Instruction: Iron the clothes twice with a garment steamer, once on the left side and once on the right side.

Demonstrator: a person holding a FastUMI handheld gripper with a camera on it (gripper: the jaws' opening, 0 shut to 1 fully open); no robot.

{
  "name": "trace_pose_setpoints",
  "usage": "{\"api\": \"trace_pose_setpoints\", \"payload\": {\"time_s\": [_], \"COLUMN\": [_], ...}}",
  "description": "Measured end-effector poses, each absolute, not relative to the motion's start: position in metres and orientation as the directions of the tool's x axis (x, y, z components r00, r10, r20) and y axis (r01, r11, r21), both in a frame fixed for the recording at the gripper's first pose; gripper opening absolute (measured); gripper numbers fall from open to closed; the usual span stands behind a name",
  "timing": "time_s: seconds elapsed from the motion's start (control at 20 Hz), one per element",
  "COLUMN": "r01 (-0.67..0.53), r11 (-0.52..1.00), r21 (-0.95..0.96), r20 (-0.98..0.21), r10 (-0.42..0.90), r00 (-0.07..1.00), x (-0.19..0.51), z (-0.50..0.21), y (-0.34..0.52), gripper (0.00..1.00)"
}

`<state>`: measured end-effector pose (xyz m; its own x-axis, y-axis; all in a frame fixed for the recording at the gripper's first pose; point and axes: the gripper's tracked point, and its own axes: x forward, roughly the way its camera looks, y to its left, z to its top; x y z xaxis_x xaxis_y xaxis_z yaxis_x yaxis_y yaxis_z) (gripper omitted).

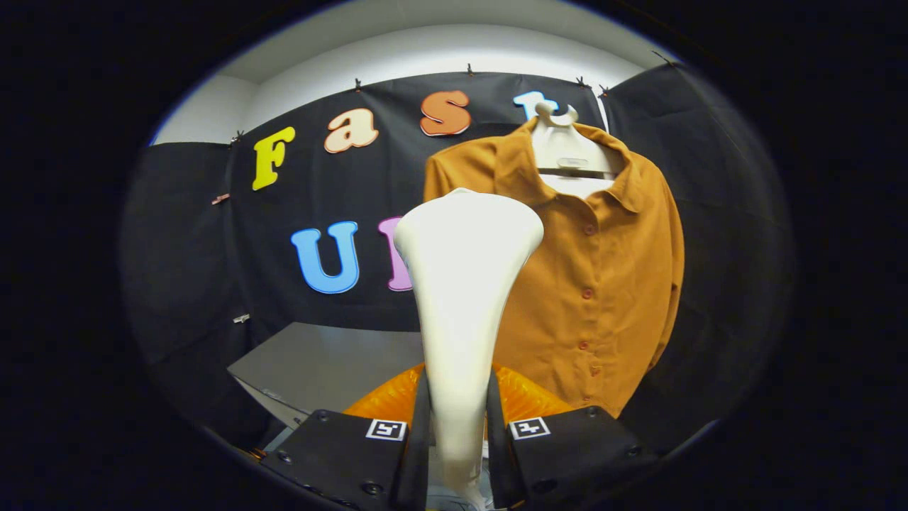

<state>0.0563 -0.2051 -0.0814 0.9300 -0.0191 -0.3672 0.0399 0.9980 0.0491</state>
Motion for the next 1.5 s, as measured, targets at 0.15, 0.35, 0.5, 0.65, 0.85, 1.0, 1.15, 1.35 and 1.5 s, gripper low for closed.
{"api": "trace_pose_setpoints", "payload": {"time_s": [0.15,0.35,0.5,0.65,0.85,1.0,1.15,1.35,1.5], "r01": [-0.040,-0.111,-0.160,-0.175,-0.177,-0.161,-0.158,-0.157,-0.168], "r11": [0.997,0.989,0.981,0.979,0.975,0.975,0.976,0.979,0.978], "r21": [0.072,0.093,0.107,0.100,0.135,0.152,0.151,0.130,0.123], "r20": [-0.328,-0.288,-0.273,-0.251,-0.226,-0.229,-0.236,-0.231,-0.233], "r10": [0.062,0.133,0.184,0.195,0.204,0.193,0.191,0.184,0.193], "r00": [0.943,0.948,0.944,0.948,0.953,0.954,0.953,0.956,0.953], "x": [0.064,0.068,0.069,0.068,0.059,0.060,0.058,0.050,0.046], "z": [-0.062,-0.048,-0.041,-0.035,-0.030,-0.034,-0.034,-0.032,-0.029], "y": [-0.145,-0.078,-0.032,-0.009,0.019,0.020,0.022,0.022,0.028], "gripper": [0.38,0.38,0.38,0.38,0.38,0.38,0.38,0.38,0.38]}}
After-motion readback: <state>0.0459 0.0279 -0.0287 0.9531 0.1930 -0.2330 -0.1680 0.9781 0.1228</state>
